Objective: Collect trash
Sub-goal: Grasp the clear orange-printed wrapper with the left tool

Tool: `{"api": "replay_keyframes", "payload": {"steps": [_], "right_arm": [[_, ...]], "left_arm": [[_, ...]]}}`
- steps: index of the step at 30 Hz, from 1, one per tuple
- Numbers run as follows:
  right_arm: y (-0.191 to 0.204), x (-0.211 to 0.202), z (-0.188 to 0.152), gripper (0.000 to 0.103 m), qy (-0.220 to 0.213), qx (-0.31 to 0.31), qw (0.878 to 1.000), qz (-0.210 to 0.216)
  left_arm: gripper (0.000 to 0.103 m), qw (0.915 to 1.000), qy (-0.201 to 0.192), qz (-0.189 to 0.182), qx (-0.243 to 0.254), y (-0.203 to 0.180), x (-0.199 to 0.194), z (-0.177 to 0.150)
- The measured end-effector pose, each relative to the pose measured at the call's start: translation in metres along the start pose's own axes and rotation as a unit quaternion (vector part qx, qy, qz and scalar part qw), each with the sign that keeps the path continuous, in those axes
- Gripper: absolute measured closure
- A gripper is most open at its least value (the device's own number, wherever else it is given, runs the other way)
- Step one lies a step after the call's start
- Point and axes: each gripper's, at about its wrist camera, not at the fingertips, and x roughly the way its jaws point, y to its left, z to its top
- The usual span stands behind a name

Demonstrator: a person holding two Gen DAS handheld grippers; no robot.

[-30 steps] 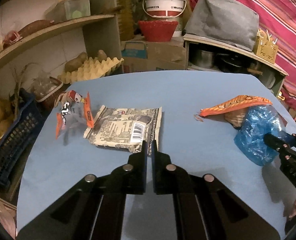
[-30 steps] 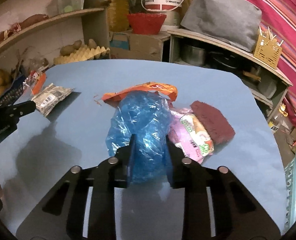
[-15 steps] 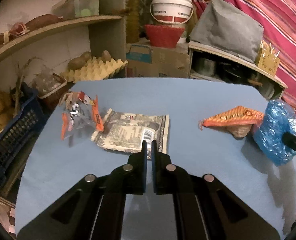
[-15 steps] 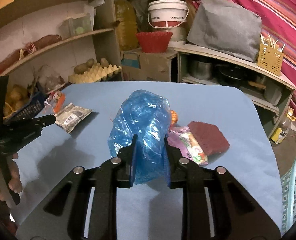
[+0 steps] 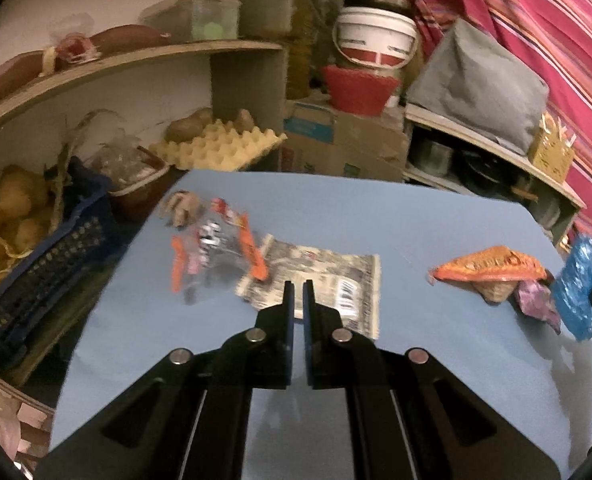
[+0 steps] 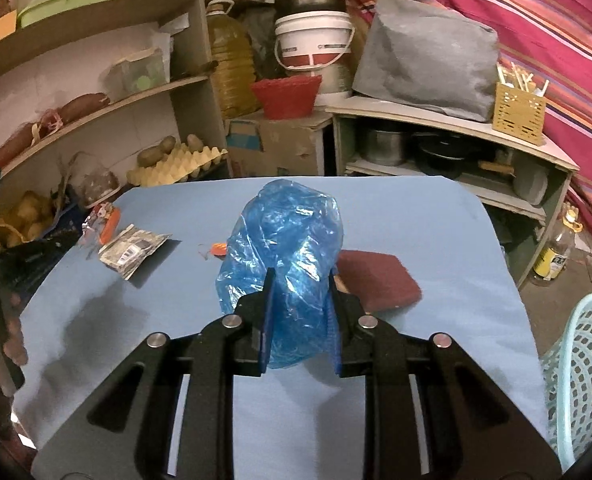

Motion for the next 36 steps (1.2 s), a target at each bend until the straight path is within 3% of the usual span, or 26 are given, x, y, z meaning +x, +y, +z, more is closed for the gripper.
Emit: {"api": "replay_keyframes", "payload": {"steps": [11, 13, 14, 16, 27, 31, 36], "right_arm": [[-0.017, -0.009, -0.001, 0.081, -0.004, 0.011, 1.0, -0.001], [-0.019, -0.011, 0.0, 0.081, -0.006, 0.009, 1.0, -0.001], [-0.019, -0.011, 0.0, 0.081, -0.007, 0.01, 1.0, 0.001], [-0.022, -0.014, 0.001, 0.081, -0.012, 0.016, 1.0, 0.013], [0.0, -0.009, 0.002, 0.081, -0.008, -0.017, 1.0, 0.014], [0.0, -0.005, 0.002, 0.081, -0.007, -0.018, 1.0, 0.012], [-0.003, -0.003, 0.002, 0.081, -0.007, -0.009, 1.0, 0.013]], "left_arm": [[0.097, 0.9988, 0.012, 0.035, -0.031, 0.037, 0.009, 0.001], [0.086, 0.9984, 0.023, 0.036, -0.037, 0.043, 0.014, -0.001], [0.063, 0.9979, 0.026, 0.044, -0.038, 0.045, 0.016, -0.003], [0.035, 0.9972, 0.016, 0.063, -0.035, 0.046, 0.015, -0.005], [0.021, 0.9978, 0.003, 0.063, -0.021, 0.037, 0.028, 0.003], [0.021, 0.996, 0.01, 0.078, -0.043, 0.045, 0.05, 0.023], [0.021, 0.9923, 0.04, 0.113, -0.032, 0.052, 0.085, 0.034]]}}
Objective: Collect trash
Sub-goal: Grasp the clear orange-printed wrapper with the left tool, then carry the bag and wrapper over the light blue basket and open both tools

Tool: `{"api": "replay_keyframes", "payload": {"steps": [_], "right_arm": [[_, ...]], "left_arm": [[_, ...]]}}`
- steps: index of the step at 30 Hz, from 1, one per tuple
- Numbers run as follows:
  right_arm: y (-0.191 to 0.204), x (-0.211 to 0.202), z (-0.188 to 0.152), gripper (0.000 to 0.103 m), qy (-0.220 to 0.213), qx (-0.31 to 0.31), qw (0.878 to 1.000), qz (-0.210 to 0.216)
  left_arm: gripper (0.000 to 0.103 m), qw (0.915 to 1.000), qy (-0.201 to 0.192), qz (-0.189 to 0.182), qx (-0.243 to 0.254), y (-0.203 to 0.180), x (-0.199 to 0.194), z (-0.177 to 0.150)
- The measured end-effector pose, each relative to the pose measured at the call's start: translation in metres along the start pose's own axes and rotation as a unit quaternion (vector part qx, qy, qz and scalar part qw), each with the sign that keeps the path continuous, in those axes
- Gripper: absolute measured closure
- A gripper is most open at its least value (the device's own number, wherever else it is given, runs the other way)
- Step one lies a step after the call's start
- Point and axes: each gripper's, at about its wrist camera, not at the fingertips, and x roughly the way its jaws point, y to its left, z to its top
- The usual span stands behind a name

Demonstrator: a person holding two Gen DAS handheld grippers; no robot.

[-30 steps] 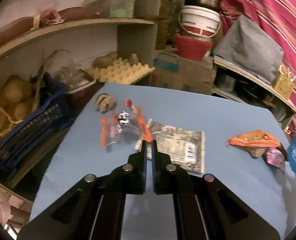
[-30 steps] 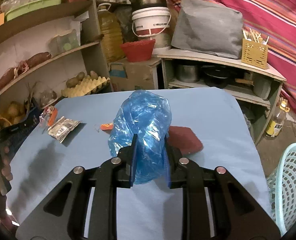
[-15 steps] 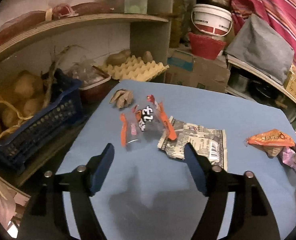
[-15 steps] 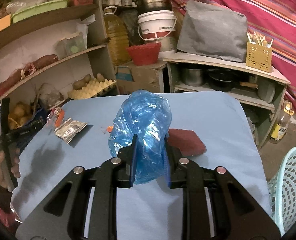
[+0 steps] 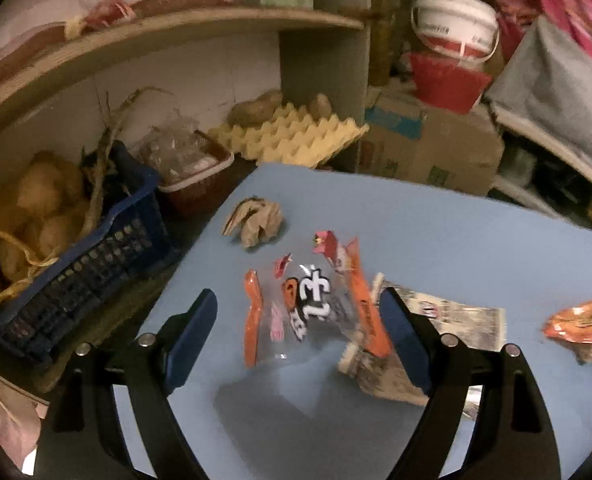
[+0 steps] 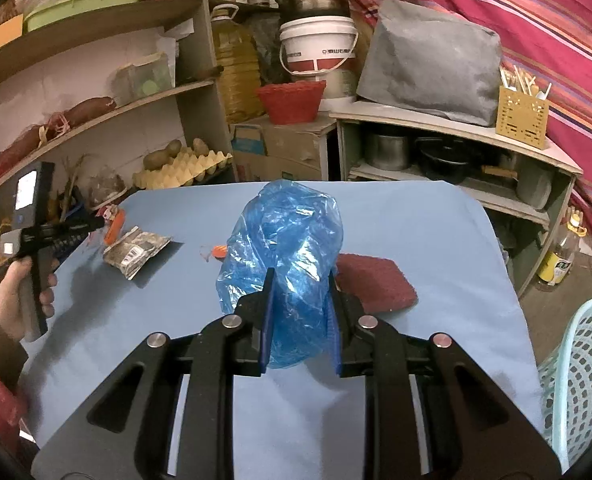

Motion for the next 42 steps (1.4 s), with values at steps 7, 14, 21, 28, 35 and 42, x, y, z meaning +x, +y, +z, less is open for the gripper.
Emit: {"api": "replay_keyframes", "payload": {"steps": [7, 14, 21, 28, 35, 42], "right_arm": [[0.001, 0.002, -0.002, 0.081, 0.003, -0.005, 1.0, -0.002], [0.002, 0.002, -0.003, 0.081, 0.004, -0.007, 1.0, -0.002], [-0.006, -0.015, -0.006, 0.081, -0.011, -0.001, 1.0, 0.007], [-0.037, -0.047, -0.013, 0.081, -0.023, 0.024, 0.999, 0.007], [-0.096, -0.095, -0.027, 0.081, -0.041, 0.051, 0.997, -0.041], [-0.172, -0.145, -0.051, 0.081, -0.05, 0.097, 0.989, -0.101]], "left_arm": [[0.039, 0.9997, 0.021, -0.009, 0.012, -0.003, 0.021, -0.009], [0.086, 0.9985, 0.023, -0.047, -0.014, 0.009, 0.009, -0.011], [0.087, 0.9985, -0.005, -0.051, -0.016, 0.016, -0.047, -0.013], [0.089, 0.9953, -0.046, -0.083, 0.02, -0.039, -0.124, -0.038], [0.089, 0.9843, -0.054, -0.152, 0.071, -0.13, -0.166, -0.069], [0.089, 0.968, -0.065, -0.213, 0.116, -0.221, -0.196, -0.092]]}}
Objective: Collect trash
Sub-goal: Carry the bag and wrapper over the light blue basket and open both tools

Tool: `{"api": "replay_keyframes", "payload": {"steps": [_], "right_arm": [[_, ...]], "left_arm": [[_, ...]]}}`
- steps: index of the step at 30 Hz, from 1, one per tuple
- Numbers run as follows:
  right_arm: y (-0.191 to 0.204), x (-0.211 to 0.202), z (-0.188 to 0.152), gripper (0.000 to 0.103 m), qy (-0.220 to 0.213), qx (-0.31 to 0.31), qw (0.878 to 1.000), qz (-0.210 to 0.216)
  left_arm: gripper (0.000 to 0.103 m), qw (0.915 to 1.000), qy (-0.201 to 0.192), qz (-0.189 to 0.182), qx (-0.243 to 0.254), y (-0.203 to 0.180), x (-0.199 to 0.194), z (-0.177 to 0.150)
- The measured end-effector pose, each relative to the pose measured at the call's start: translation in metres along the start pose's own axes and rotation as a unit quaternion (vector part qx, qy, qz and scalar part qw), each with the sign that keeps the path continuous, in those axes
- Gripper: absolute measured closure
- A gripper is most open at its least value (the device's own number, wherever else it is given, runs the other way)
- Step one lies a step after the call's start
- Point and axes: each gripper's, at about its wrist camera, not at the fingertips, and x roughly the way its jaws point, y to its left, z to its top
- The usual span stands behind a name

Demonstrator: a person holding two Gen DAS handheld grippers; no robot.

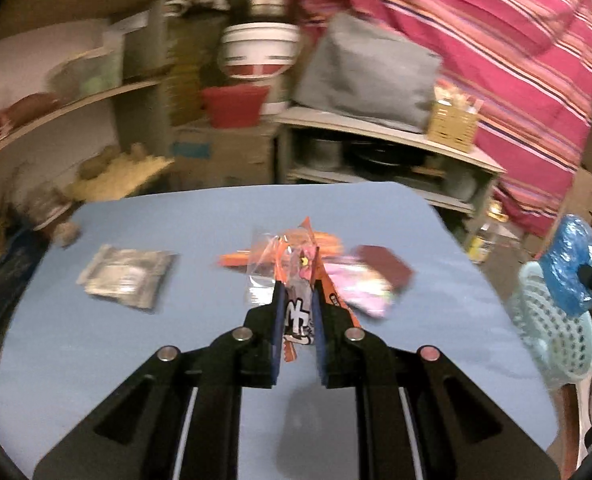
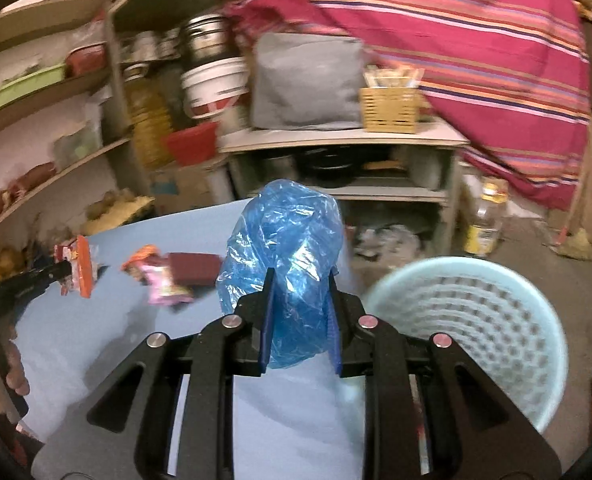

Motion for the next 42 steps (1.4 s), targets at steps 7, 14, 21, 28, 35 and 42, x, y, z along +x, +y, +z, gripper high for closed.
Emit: {"api": "replay_keyframes", "payload": {"steps": [7, 14, 21, 28, 35, 42], "right_arm": [[-0.078, -0.027, -0.013, 0.081, 0.0, 0.038, 0.997, -0.064], [-0.11, -0.037, -0.022, 0.081, 0.003, 0.054, 0.994, -0.097], [-0.135, -0.038, -0.027, 0.079, 0.01, 0.059, 0.99, -0.131], [-0.156, -0.038, -0.033, 0.079, 0.012, 0.084, 0.988, -0.128], [-0.163, -0.035, -0.034, 0.079, 0.015, 0.099, 0.987, -0.123], [-0.158, -0.023, -0.032, 0.078, 0.028, 0.096, 0.987, -0.123]], "left_arm": [[0.089, 0.9967, 0.0, -0.073, 0.035, -0.098, 0.014, 0.0], [0.089, 0.9886, 0.001, -0.127, 0.08, -0.187, 0.024, 0.0], [0.089, 0.9808, 0.001, -0.16, 0.112, -0.255, 0.036, -0.009], [0.089, 0.9748, 0.012, -0.183, 0.127, -0.301, 0.053, -0.023], [0.06, 0.9719, 0.042, -0.19, 0.132, -0.321, 0.075, -0.029], [0.03, 0.9791, 0.016, -0.161, 0.124, -0.294, 0.06, -0.021]]}}
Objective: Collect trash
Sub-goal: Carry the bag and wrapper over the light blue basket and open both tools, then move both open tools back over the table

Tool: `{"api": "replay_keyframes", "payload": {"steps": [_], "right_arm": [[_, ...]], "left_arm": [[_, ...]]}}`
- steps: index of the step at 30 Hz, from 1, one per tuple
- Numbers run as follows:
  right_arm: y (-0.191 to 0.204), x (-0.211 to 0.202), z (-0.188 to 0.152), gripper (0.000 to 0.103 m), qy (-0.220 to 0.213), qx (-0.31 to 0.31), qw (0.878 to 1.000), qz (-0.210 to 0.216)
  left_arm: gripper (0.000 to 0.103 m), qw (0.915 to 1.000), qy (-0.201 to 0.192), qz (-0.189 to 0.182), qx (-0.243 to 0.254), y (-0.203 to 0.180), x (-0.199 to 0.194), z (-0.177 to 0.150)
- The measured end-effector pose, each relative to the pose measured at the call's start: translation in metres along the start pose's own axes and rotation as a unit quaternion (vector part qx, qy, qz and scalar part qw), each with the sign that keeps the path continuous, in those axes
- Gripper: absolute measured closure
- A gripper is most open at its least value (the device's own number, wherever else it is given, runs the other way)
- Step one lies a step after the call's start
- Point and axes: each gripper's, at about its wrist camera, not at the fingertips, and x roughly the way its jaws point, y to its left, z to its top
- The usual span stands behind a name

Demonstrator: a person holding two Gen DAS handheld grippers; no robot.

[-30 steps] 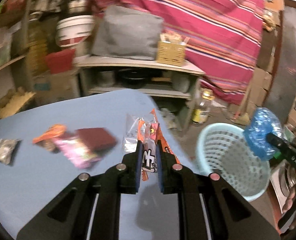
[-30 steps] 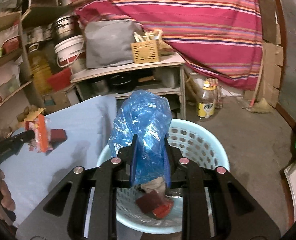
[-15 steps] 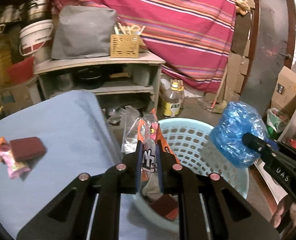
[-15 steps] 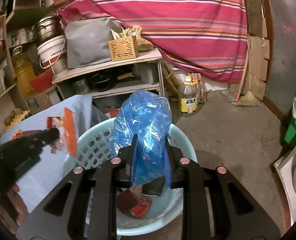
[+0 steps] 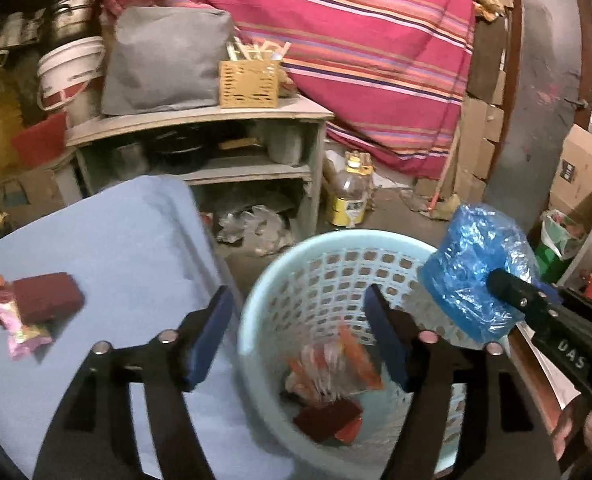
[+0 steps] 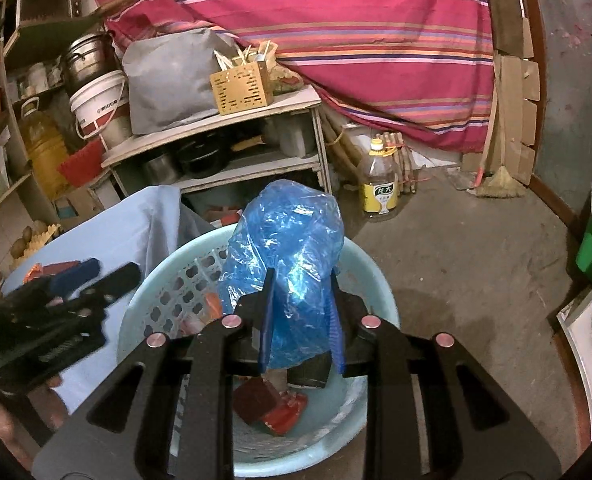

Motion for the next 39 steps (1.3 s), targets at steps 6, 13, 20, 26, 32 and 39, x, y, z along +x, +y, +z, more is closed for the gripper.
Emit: {"api": "replay_keyframes", "payload": {"steps": [6, 13, 20, 26, 32, 39], "right_arm": [[0.019, 0.008, 0.0, 0.077, 0.006, -0.023, 1.0, -0.007], [0.035, 0.007, 0.002, 0.022, -0.006, -0.039, 0.998, -0.038], [0.07, -0.002, 0.006, 0.005, -0.035, -0.038, 0.998, -0.027], [0.121, 0.008, 0.008, 0.005, -0.033, -0.042, 0.999, 0.009], [0.169, 0.027, 0.005, 0.005, -0.021, -0.044, 0.998, 0.044], [0.21, 0.04, 0.002, 0.005, -0.015, -0.064, 0.997, 0.044]], "left_arm": [[0.024, 0.9997, -0.011, 0.02, -0.012, 0.036, -0.026, 0.002], [0.015, 0.9973, -0.022, 0.069, -0.017, 0.095, -0.067, -0.008], [0.009, 0.9911, -0.026, 0.126, -0.036, 0.173, -0.104, -0.023], [0.009, 0.984, -0.027, 0.16, -0.073, 0.237, -0.127, -0.042], [0.007, 0.9778, -0.023, 0.185, -0.094, 0.284, -0.133, -0.062], [0.007, 0.9677, 0.002, 0.205, -0.147, 0.336, -0.13, -0.082]]}}
